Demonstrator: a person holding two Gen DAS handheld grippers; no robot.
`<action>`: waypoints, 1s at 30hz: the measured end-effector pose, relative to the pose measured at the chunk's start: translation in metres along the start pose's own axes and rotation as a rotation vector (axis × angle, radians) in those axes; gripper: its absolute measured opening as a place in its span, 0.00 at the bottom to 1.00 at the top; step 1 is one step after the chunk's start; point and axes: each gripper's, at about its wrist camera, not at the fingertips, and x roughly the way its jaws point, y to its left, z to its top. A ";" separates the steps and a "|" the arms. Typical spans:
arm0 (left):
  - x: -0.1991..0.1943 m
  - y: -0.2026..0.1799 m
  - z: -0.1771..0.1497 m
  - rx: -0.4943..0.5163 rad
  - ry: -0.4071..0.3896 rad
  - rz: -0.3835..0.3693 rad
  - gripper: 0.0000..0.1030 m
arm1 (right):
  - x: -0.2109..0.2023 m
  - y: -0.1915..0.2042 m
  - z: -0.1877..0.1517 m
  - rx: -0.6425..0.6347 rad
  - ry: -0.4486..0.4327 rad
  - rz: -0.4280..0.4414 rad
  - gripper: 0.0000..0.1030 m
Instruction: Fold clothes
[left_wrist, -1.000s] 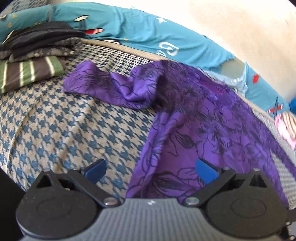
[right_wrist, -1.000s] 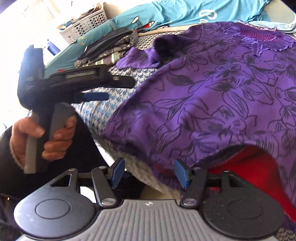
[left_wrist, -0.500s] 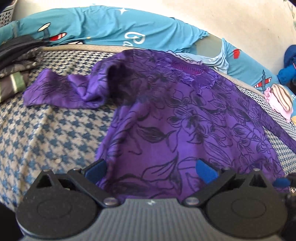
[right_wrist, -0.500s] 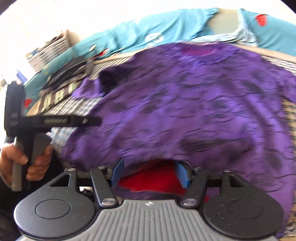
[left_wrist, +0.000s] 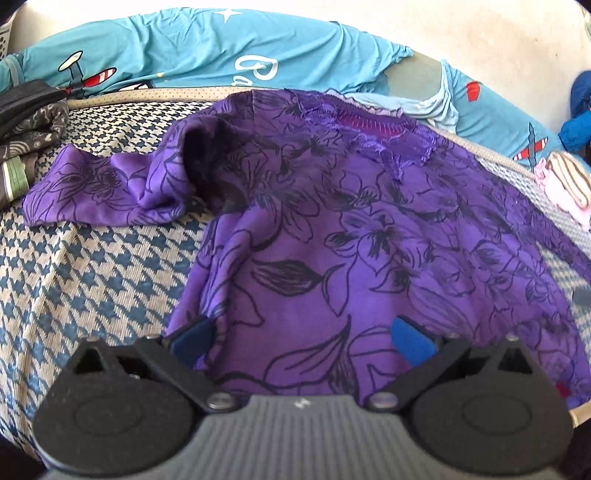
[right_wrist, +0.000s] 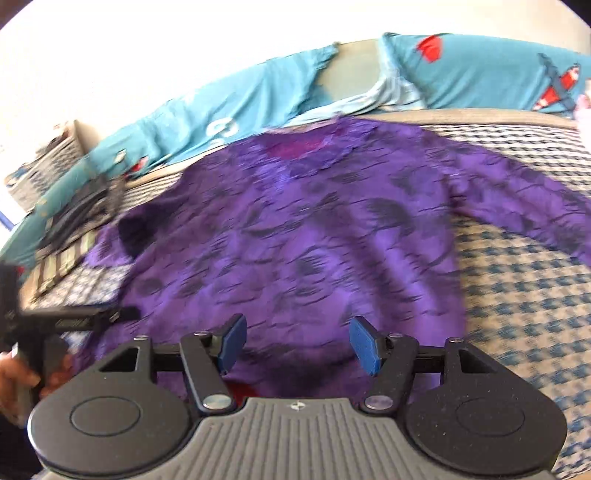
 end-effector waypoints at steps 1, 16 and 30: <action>0.001 0.000 -0.001 0.007 0.003 0.003 1.00 | 0.004 -0.006 0.002 0.008 0.007 -0.013 0.61; 0.003 0.001 -0.007 0.041 0.005 0.010 1.00 | 0.044 -0.076 0.017 0.111 0.057 -0.132 0.62; 0.004 0.000 -0.008 0.061 0.000 0.022 1.00 | 0.050 -0.070 0.014 0.088 0.037 -0.132 0.07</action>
